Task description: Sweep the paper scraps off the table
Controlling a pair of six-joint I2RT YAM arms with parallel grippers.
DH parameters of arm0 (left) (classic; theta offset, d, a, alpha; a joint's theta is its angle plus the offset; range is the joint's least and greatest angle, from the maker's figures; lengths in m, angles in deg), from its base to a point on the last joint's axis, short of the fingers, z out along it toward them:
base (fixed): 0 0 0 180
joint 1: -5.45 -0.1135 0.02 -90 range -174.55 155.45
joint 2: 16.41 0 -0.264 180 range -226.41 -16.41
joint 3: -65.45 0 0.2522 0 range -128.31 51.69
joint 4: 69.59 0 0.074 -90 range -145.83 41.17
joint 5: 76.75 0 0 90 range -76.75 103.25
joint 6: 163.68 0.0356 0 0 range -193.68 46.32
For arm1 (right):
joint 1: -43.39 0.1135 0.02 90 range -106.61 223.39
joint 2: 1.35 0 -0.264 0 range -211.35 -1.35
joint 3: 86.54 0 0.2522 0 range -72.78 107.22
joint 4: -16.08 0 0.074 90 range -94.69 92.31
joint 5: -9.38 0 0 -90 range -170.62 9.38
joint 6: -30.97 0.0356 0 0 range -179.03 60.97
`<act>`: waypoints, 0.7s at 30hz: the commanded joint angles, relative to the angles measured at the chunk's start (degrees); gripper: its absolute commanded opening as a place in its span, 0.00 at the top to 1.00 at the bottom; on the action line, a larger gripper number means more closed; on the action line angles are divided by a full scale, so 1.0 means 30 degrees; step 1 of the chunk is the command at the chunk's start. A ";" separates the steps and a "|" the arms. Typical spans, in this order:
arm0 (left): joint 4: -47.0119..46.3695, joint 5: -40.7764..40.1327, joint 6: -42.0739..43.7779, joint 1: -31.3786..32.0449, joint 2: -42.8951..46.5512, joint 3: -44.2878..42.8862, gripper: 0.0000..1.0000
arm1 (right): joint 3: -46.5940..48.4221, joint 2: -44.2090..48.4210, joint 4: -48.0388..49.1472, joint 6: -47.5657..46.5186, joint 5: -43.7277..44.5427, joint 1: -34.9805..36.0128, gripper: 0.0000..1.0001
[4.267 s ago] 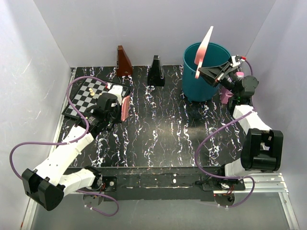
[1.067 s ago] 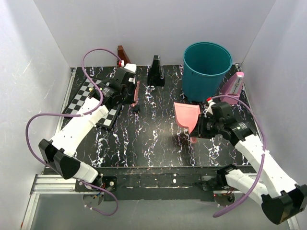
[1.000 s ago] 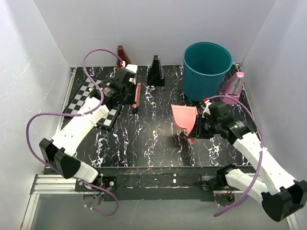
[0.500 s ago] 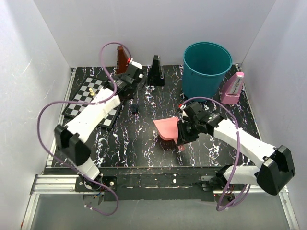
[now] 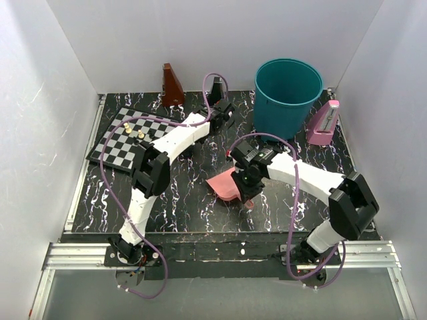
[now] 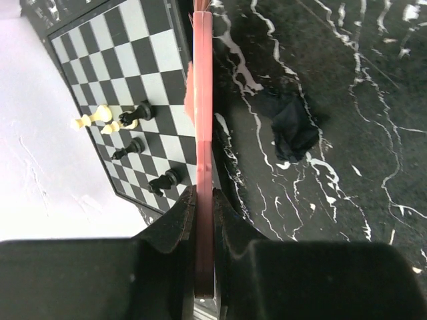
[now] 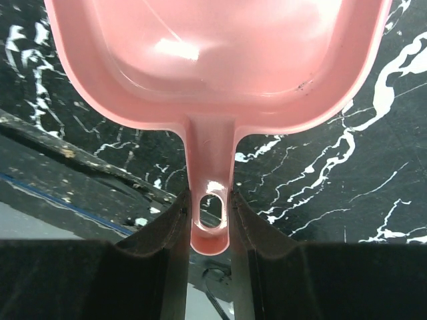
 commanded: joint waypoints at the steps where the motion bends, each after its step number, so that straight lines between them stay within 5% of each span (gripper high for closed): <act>1: 0.2004 0.2098 0.0770 0.0180 0.0134 -0.1680 1.00 | 0.1096 -0.0689 -0.1099 -0.1554 0.0957 0.0064 0.99; 21: 0.4438 1.4056 -0.2039 0.0825 0.2124 -0.0800 1.00 | 0.1333 -0.2422 -0.0778 -0.2640 0.0460 0.0064 0.99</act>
